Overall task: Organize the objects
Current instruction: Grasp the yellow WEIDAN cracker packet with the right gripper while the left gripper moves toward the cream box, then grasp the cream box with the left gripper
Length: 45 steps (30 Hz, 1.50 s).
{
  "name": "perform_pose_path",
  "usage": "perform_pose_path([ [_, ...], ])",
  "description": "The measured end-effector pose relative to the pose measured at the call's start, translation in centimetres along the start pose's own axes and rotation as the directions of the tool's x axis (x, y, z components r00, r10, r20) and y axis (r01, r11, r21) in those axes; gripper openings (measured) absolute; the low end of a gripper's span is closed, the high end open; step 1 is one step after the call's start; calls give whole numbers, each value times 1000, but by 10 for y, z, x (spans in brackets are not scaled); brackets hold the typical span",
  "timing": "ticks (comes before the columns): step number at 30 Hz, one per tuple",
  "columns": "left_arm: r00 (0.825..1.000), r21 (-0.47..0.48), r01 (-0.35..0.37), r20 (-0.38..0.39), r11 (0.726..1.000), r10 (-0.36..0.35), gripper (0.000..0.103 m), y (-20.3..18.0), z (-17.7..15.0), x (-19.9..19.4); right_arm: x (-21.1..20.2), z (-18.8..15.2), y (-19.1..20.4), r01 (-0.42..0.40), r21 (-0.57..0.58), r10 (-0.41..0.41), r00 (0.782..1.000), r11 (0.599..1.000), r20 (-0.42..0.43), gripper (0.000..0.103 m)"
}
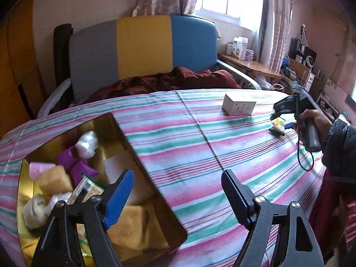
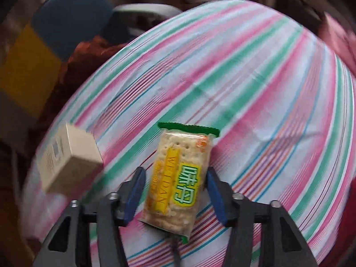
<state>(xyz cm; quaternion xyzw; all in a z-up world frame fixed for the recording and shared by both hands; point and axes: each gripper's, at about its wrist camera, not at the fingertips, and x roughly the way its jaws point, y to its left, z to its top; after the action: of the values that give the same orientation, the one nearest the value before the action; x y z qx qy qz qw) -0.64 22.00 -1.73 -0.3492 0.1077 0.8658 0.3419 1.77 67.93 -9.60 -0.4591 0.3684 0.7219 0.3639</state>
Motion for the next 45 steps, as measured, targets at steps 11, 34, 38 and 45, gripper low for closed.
perform_pose_path([
  [11, 994, 24, 89, -67, 996, -87, 87, -43, 49, 45, -4, -7, -5, -31, -39, 30, 999, 999, -15, 43],
  [34, 982, 535, 177, -151, 826, -113, 96, -172, 165, 230, 0, -4, -4, -92, -38, 88, 992, 995, -87, 44],
  [38, 977, 597, 200, -185, 777, -110, 97, -184, 167, 258, 0, -5, -4, -95, -35, 92, 991, 995, -93, 44],
  [45, 966, 599, 242, -218, 763, -136, 83, -198, 175, 292, 0, -7, -4, -95, -41, 90, 991, 995, -98, 45],
])
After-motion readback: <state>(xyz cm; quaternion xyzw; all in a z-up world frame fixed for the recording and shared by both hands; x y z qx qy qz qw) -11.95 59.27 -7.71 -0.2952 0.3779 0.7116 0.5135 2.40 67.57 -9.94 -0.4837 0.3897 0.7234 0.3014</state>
